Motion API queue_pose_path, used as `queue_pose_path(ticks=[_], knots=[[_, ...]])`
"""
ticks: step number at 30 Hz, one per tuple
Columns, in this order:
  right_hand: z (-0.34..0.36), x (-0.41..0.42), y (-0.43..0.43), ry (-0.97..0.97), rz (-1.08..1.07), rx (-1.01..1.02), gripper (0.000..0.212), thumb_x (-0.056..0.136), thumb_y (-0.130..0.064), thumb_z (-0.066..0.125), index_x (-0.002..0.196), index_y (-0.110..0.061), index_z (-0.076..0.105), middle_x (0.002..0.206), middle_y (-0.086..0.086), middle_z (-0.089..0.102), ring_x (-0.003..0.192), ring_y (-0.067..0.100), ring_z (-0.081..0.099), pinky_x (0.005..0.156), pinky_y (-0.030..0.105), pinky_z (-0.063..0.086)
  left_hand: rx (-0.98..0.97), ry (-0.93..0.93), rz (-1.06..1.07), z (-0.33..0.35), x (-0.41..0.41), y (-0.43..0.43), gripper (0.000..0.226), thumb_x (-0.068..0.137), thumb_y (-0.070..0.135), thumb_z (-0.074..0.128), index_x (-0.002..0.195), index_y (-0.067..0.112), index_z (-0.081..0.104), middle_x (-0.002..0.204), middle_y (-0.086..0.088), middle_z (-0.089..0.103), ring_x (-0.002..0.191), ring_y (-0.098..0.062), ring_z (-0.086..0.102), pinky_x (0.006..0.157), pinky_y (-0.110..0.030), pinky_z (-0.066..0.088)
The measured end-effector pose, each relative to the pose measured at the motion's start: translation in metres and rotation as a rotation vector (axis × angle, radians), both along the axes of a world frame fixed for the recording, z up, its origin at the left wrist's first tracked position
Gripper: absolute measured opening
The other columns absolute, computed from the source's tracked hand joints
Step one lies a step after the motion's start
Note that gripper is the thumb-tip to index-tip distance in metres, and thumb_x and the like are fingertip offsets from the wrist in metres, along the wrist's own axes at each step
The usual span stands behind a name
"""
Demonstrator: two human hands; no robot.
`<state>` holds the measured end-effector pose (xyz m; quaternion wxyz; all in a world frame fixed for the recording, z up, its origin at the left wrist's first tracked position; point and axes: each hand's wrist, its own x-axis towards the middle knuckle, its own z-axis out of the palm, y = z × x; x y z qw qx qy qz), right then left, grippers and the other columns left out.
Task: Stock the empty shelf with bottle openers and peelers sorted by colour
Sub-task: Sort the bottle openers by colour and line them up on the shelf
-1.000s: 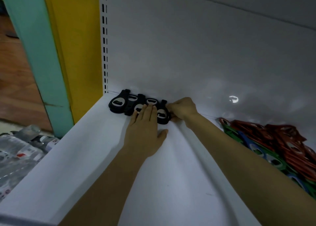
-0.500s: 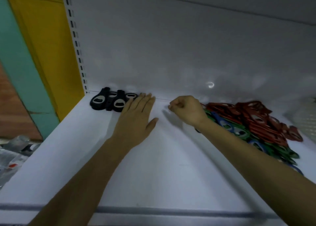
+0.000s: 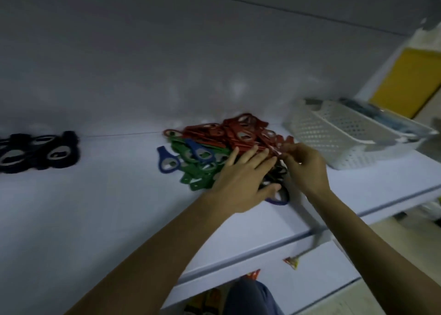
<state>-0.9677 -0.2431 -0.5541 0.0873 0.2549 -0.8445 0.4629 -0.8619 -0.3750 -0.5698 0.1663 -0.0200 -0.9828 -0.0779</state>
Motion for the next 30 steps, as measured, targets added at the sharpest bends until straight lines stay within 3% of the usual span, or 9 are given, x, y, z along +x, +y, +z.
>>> queue_pose_path(ticks=[3,10,13,16,18,21,24,27,30], knots=[[-0.014,-0.023,0.016,-0.049,-0.075,0.105,0.019,0.086,-0.008,0.056,0.093,-0.020,0.068,0.094,0.003,0.071,0.093,0.023,0.065,0.085,0.037,0.051,-0.060,-0.087,0.020,-0.008,-0.021,-0.001,0.063,0.091,0.063,0.029,0.147,0.034,0.024,0.159,0.007,0.010,0.145,-0.015,0.004,0.117,-0.046,0.000],[-0.023,-0.036,0.011,0.032,-0.034,0.350,0.036,0.083,-0.010,0.053,0.103,-0.033,0.073,0.116,0.003,0.065,0.108,0.025,0.057,0.087,0.039,0.047,0.020,0.062,0.132,-0.018,-0.016,-0.006,0.053,0.086,0.058,0.033,0.132,0.037,0.051,0.151,0.009,0.033,0.142,-0.015,0.021,0.116,-0.042,0.012],[-0.026,-0.037,0.012,0.033,-0.086,0.351,0.036,0.083,-0.011,0.048,0.103,-0.027,0.074,0.114,0.005,0.065,0.105,0.028,0.055,0.086,0.042,0.047,0.048,0.072,0.150,-0.017,-0.016,-0.003,0.053,0.084,0.057,0.033,0.127,0.035,0.056,0.148,0.008,0.038,0.141,-0.016,0.025,0.115,-0.042,0.017],[-0.026,-0.037,0.012,0.029,-0.207,0.334,0.026,0.087,-0.027,0.055,0.102,-0.014,0.071,0.105,0.009,0.064,0.102,0.031,0.054,0.083,0.039,0.046,0.053,0.071,0.154,-0.017,-0.017,-0.004,0.053,0.084,0.057,0.034,0.125,0.032,0.058,0.147,0.006,0.040,0.140,-0.017,0.027,0.114,-0.042,0.021],[-0.027,-0.037,0.014,0.066,-0.272,0.417,0.033,0.089,-0.037,0.057,0.101,-0.009,0.069,0.105,0.011,0.061,0.102,0.032,0.051,0.082,0.037,0.040,0.062,0.080,0.140,-0.017,-0.018,-0.004,0.053,0.084,0.057,0.036,0.124,0.030,0.059,0.146,0.005,0.042,0.139,-0.019,0.029,0.112,-0.042,0.022],[-0.027,-0.040,0.017,0.063,-0.342,0.448,0.026,0.092,-0.033,0.055,0.100,-0.014,0.072,0.109,0.010,0.061,0.105,0.032,0.050,0.083,0.038,0.036,0.063,0.100,0.124,-0.018,-0.019,-0.006,0.051,0.085,0.056,0.038,0.121,0.028,0.062,0.143,0.004,0.046,0.137,-0.020,0.032,0.110,-0.042,0.024],[-0.028,-0.042,0.019,-0.023,-0.337,0.333,0.017,0.089,-0.027,0.059,0.098,-0.019,0.071,0.104,0.003,0.063,0.103,0.026,0.054,0.086,0.039,0.038,0.086,0.142,0.111,-0.019,-0.017,-0.006,0.045,0.084,0.051,0.045,0.115,0.025,0.066,0.138,0.003,0.051,0.133,-0.022,0.039,0.107,-0.043,0.028],[-0.025,-0.035,0.021,-0.085,-0.280,-0.013,0.002,0.086,-0.017,0.063,0.089,-0.017,0.064,0.082,-0.008,0.064,0.084,0.017,0.062,0.081,0.038,0.049,0.111,0.202,0.094,-0.018,-0.016,-0.006,0.038,0.085,0.042,0.060,0.114,0.018,0.066,0.136,-0.001,0.054,0.130,-0.023,0.044,0.106,-0.042,0.031],[-0.012,-0.017,0.020,-0.023,-0.139,-0.253,0.002,0.086,-0.016,0.067,0.087,-0.017,0.067,0.081,-0.007,0.069,0.074,0.012,0.064,0.071,0.035,0.055,0.123,0.251,0.071,-0.012,-0.015,-0.005,0.059,0.081,0.034,0.069,0.132,0.011,0.051,0.144,-0.005,0.044,0.133,-0.024,0.041,0.109,-0.039,0.027]])
